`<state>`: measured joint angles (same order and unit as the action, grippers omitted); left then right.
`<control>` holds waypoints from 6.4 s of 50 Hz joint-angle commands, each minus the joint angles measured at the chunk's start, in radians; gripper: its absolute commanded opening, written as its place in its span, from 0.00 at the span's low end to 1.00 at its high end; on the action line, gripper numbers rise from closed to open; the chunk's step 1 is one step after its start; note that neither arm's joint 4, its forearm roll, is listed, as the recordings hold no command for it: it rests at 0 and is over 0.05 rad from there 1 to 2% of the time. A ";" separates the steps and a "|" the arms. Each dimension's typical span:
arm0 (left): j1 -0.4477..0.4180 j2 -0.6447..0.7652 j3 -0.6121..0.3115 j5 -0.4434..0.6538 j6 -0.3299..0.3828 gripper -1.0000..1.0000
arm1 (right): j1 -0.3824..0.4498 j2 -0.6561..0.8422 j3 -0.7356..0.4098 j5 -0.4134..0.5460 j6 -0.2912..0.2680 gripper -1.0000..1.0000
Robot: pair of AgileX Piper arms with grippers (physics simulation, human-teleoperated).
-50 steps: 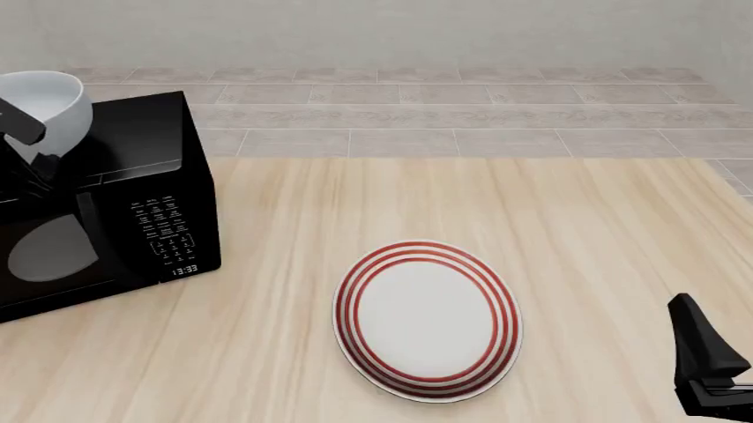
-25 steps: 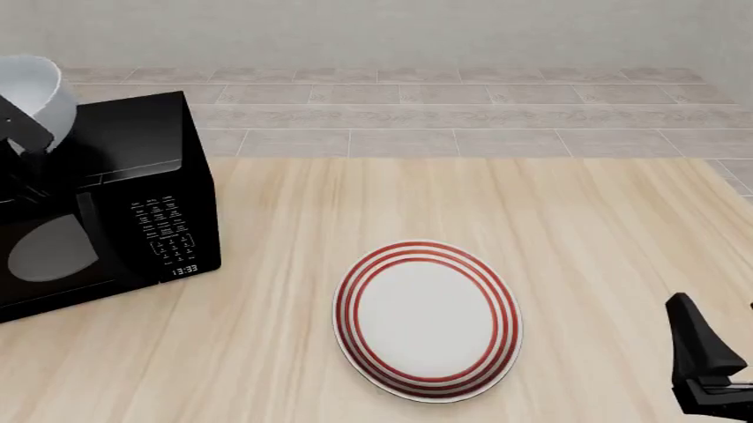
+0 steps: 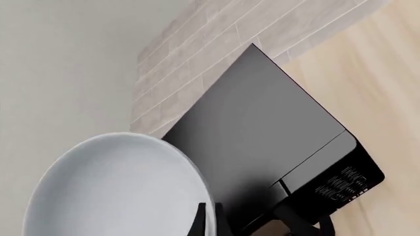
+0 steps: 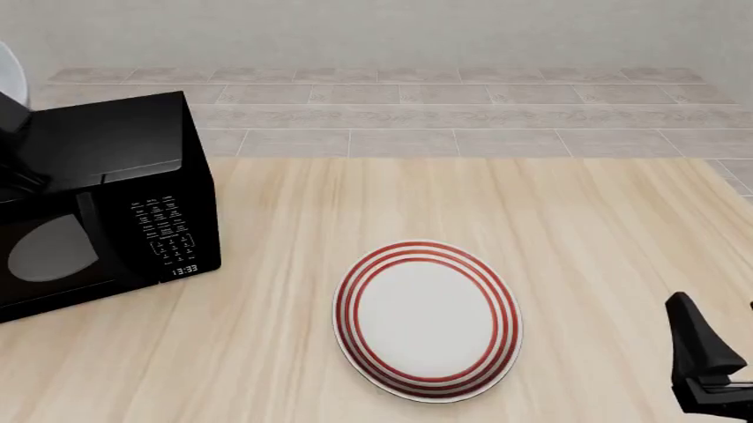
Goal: Pick up the white bowl and put it on the plate.
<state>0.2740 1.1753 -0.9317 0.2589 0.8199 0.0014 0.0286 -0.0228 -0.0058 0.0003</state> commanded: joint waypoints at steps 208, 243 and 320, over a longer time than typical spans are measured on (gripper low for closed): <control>-1.319 -0.016 0.025 0.042 -0.501 0.00 | 0.000 -0.001 0.008 -0.007 -0.001 1.00; -1.357 0.035 0.051 -0.027 -0.537 0.00 | 0.000 -0.001 0.008 -0.007 -0.001 1.00; -1.352 0.176 0.082 -0.168 -0.596 0.00 | 0.000 -0.001 0.008 -0.007 -0.001 1.00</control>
<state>-1.0797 1.3462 -0.8428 0.1012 0.2228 0.0016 0.0252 -0.0241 -0.0014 0.0003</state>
